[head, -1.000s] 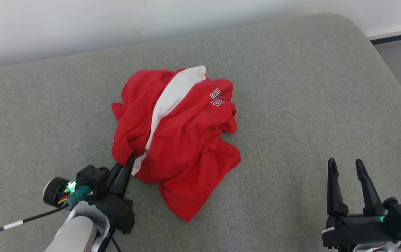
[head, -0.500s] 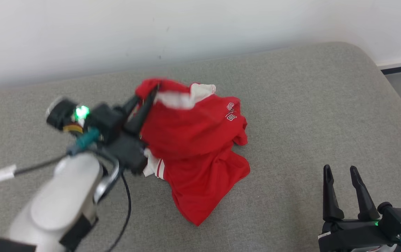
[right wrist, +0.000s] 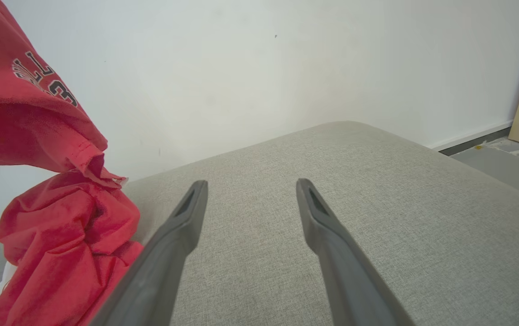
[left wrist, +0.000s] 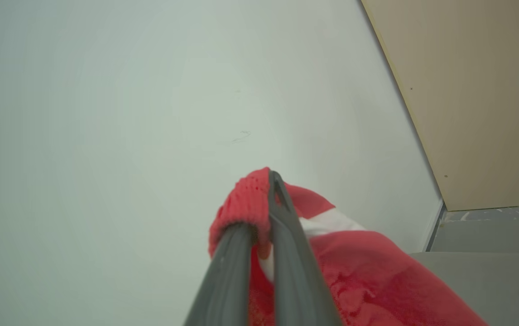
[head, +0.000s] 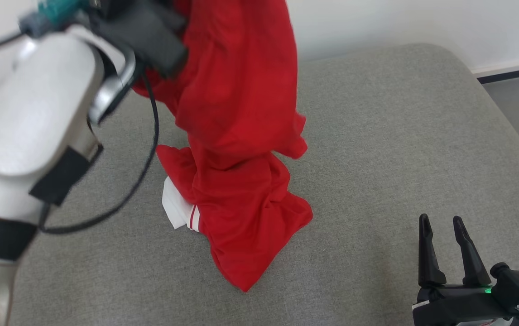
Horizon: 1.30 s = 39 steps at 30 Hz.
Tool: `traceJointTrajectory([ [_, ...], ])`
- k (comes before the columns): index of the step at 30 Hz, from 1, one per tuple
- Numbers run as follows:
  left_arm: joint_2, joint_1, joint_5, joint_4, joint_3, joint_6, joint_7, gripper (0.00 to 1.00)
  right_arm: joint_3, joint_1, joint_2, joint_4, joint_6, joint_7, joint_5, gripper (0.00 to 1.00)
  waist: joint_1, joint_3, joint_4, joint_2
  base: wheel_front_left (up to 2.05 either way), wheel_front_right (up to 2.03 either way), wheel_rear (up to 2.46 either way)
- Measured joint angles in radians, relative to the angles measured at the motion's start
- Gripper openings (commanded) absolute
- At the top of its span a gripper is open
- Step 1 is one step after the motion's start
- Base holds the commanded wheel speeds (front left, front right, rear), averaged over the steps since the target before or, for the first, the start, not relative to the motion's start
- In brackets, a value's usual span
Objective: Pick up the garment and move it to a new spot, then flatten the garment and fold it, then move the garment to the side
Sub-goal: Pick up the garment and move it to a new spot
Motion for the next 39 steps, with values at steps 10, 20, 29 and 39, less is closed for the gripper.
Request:
traceJointTrajectory([
  [10, -0.018, -0.203, -0.068, 0.064, -0.04, 0.0, -0.032, 0.0, -0.005, -0.001, 0.0, -0.005, 0.0, 0.0, 0.009, 1.0, 0.0001, 0.023, 0.006, 0.0, 0.0, 0.0, 0.0],
  [20, 0.043, -0.198, -0.101, 0.127, -0.027, 0.0, -0.083, 0.0, -0.03, -0.005, 0.0, -0.026, 0.0, 0.0, -0.026, 1.0, 0.0001, 0.036, 0.093, 0.0, 0.0, 0.0, 0.0],
  [29, 0.153, -0.145, -0.117, 0.142, 0.061, 0.009, -0.098, 0.0, -0.06, -0.024, 0.0, -0.088, 0.001, 0.0, -0.11, 1.0, 0.0001, 0.054, 0.24, 0.0, 0.0, 0.0, 0.0],
  [39, 0.247, -0.027, -0.115, 0.128, 0.214, 0.024, -0.1, 0.0, -0.078, -0.04, 0.0, -0.192, 0.001, 0.037, -0.194, 1.0, 0.0001, 0.102, 0.406, 0.0, 0.0, 0.0, 0.0],
])
